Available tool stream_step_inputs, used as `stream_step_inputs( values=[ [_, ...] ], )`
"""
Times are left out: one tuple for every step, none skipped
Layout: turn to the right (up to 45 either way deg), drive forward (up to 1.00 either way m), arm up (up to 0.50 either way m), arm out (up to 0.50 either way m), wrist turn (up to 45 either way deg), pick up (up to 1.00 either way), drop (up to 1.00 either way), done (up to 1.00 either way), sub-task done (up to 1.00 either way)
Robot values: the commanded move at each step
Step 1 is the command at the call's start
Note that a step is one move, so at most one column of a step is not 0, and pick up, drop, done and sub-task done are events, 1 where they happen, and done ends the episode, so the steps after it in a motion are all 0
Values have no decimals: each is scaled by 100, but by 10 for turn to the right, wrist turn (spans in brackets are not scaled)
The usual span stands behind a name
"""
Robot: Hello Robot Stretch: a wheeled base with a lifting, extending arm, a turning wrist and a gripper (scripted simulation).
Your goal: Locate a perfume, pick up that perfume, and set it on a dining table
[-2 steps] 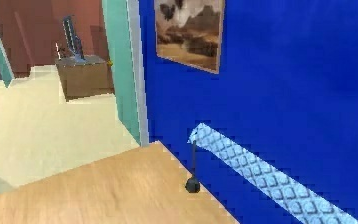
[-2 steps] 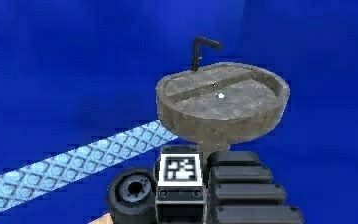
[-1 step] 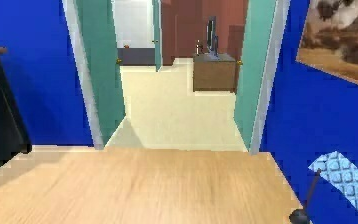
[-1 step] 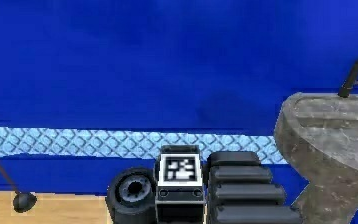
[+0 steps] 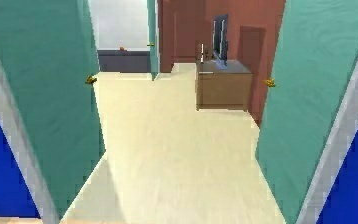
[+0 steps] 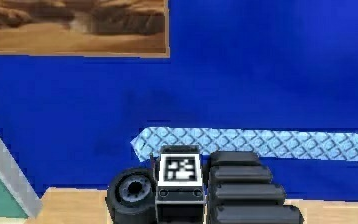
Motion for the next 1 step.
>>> stream_step_inputs(
  values=[
    [-30,0,0,0,0,0,0,0,0]
  ],
)
